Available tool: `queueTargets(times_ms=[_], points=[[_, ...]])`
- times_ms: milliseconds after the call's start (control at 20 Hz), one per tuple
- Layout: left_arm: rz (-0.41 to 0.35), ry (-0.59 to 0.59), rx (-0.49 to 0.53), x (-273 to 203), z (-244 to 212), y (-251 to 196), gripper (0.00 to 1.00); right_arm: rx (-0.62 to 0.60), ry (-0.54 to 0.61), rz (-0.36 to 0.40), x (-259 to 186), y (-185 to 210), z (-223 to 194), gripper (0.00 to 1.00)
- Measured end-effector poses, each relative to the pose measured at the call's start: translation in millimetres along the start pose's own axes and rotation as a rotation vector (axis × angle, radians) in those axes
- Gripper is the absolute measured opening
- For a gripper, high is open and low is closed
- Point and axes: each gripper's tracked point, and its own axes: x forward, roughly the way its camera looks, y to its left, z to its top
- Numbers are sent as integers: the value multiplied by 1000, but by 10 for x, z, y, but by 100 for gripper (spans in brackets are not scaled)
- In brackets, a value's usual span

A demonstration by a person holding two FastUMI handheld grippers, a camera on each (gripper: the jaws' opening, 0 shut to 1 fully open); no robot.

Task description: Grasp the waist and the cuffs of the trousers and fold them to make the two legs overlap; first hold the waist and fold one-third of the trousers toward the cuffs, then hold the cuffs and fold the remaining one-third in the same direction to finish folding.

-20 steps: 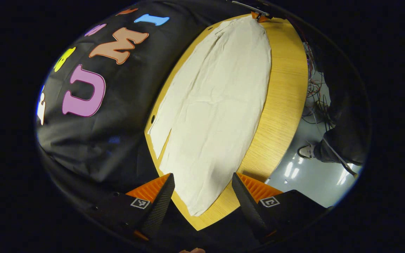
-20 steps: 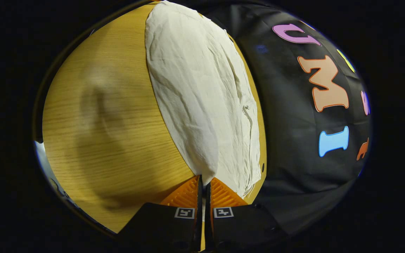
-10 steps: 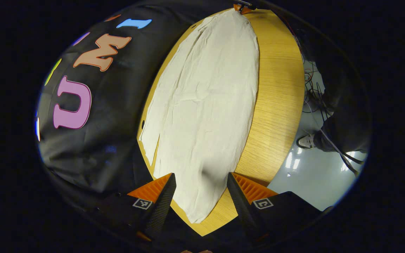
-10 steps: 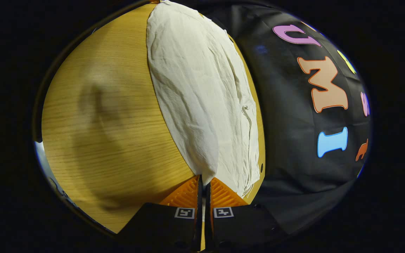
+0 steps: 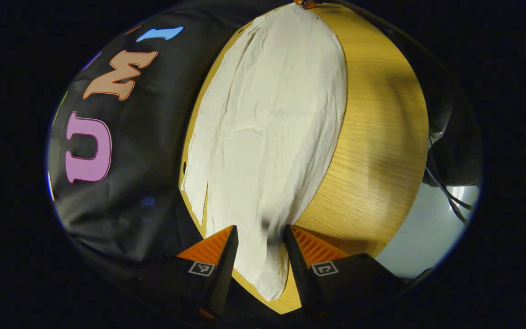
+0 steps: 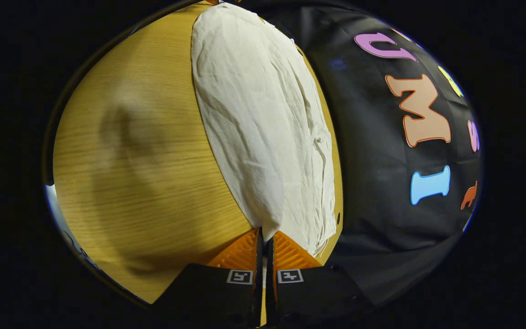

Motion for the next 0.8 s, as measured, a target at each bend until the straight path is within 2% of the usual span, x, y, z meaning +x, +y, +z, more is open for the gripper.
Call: queueTargets(times_ms=[50,150,200,250,350,500,600,800], points=[[-16,7,3,5,-4,-32,60,3,1,4,-6,-4,-1,5],[-54,25,-8,19,-27,-128,33,8,-3,15,2,-4,10,5],[-74,33,-15,-5,-24,-159,28,11,-4,19,-2,-10,8,5],[-81,40,-19,-10,-18,-182,14,14,-4,23,-2,-10,3,5],[-75,52,-15,-34,-6,-208,0,21,-3,30,1,-11,3,5],[-96,71,-79,-6,-24,-190,0,46,1,49,7,-43,-1,8],[-107,80,-174,-13,-9,-163,0,57,-14,11,-10,-228,57,2],[-32,69,-215,-93,164,-63,0,100,-28,-62,-29,-606,110,5]])
